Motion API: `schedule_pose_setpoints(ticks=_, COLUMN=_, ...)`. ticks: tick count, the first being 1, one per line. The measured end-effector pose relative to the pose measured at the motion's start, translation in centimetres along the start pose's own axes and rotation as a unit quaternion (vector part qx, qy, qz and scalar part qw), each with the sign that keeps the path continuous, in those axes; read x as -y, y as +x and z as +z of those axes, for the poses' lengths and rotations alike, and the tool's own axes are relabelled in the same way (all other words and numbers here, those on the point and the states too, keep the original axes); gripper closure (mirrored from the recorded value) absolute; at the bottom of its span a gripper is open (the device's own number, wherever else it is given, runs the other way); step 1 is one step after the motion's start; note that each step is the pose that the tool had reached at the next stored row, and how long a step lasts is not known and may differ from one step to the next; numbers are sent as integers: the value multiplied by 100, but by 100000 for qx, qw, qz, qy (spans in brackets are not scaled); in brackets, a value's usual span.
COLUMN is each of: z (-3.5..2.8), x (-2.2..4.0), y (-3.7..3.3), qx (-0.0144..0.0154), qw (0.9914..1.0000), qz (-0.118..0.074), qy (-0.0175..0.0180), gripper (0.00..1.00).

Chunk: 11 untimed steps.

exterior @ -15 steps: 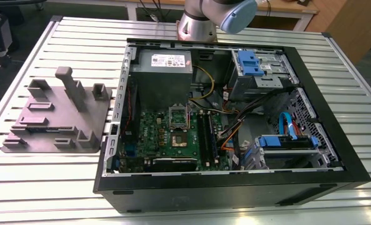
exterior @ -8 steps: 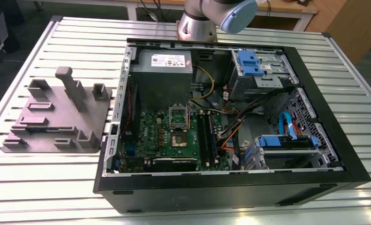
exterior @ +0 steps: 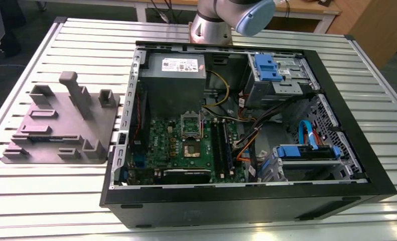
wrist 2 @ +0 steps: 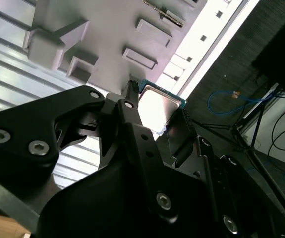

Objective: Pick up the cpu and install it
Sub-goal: 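Pick up the cpu and move it towards the insertion slot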

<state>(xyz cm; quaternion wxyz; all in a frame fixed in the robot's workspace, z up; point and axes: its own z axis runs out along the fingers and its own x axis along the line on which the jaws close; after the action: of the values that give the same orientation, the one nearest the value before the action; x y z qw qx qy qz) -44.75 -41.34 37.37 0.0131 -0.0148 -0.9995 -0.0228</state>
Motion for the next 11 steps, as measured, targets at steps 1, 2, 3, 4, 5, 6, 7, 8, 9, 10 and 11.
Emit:
schedule_pose_setpoints(ticks=1, z=-9, x=0, y=0, qx=4, qw=100000, qz=-1, qy=-4, gripper=53)
schedule_pose_setpoints(ticks=2, z=-19, x=-1, y=1, qx=3, qw=100000, qz=0, qy=-2, gripper=53)
schedule_pose_setpoints(ticks=3, z=-29, x=-1, y=1, qx=4, qw=100000, qz=1, qy=-1, gripper=53)
schedule_pose_setpoints(ticks=4, z=-37, x=-2, y=1, qx=8, qw=100000, qz=3, qy=-4, gripper=53)
schedule_pose_setpoints(ticks=5, z=-44, x=-2, y=2, qx=9, qw=100000, qz=4, qy=-4, gripper=53)
schedule_pose_setpoints(ticks=6, z=-53, x=-2, y=2, qx=-2, qw=100000, qz=4, qy=0, gripper=53)
schedule_pose_setpoints(ticks=7, z=-76, x=-4, y=2, qx=3, qw=100000, qz=7, qy=-1, gripper=53)
schedule_pose_setpoints(ticks=8, z=-81, x=-4, y=2, qx=3, qw=100000, qz=10, qy=-1, gripper=53)
schedule_pose_setpoints(ticks=9, z=-86, x=-4, y=2, qx=5, qw=100000, qz=10, qy=-3, gripper=53)
schedule_pose_setpoints(ticks=10, z=-92, x=-4, y=2, qx=0, qw=100000, qz=9, qy=1, gripper=53)
schedule_pose_setpoints(ticks=11, z=-98, x=-5, y=3, qx=-3, qw=100000, qz=11, qy=4, gripper=53)
